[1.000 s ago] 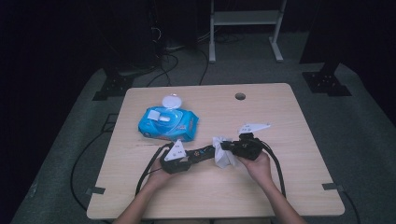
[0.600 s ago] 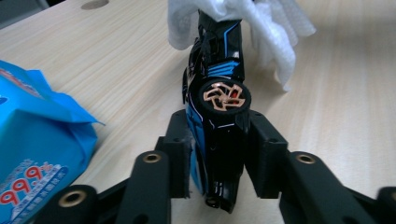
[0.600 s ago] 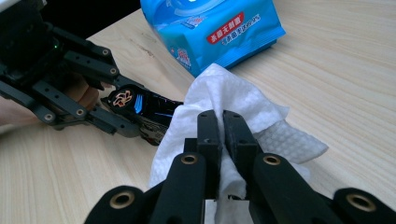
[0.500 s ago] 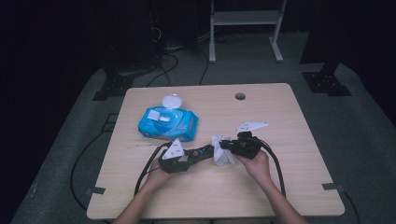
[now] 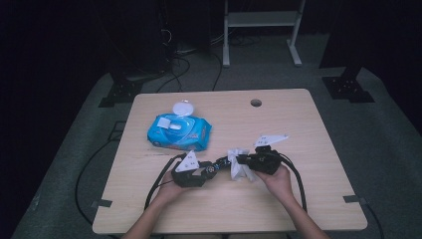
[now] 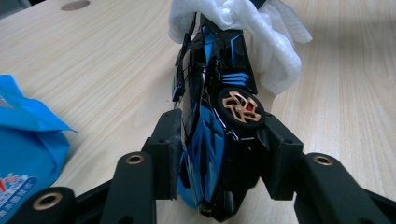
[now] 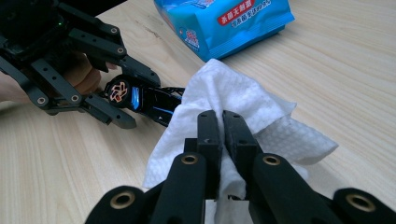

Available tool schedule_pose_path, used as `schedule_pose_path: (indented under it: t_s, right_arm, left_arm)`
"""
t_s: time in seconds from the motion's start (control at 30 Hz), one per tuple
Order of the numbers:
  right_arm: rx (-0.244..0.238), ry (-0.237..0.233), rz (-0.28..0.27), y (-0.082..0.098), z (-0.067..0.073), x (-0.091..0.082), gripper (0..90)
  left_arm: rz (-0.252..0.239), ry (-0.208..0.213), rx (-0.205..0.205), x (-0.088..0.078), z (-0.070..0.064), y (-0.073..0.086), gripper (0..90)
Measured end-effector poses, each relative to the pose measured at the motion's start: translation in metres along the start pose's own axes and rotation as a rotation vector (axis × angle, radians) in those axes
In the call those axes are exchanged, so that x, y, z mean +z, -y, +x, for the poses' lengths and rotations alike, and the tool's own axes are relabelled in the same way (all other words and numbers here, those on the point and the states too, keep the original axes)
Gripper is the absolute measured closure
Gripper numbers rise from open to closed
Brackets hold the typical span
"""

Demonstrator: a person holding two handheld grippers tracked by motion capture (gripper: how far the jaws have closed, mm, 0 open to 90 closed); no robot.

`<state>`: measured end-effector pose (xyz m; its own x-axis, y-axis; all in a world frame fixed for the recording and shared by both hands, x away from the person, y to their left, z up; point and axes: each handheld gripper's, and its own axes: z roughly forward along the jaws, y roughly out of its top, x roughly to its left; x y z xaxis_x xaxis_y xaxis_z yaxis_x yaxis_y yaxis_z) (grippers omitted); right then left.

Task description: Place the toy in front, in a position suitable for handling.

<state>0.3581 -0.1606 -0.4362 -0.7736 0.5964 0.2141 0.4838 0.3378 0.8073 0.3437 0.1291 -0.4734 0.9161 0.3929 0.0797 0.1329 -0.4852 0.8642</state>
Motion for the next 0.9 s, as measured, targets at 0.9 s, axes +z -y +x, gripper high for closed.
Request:
schedule_pose_path:
  t_s: [0.9]
  right_arm:
    - [0.033,0.006,0.046,0.019,-0.005,-0.003,85.5]
  left_arm:
    - [0.063,0.002,0.127,0.009,-0.02,-0.005,37.6]
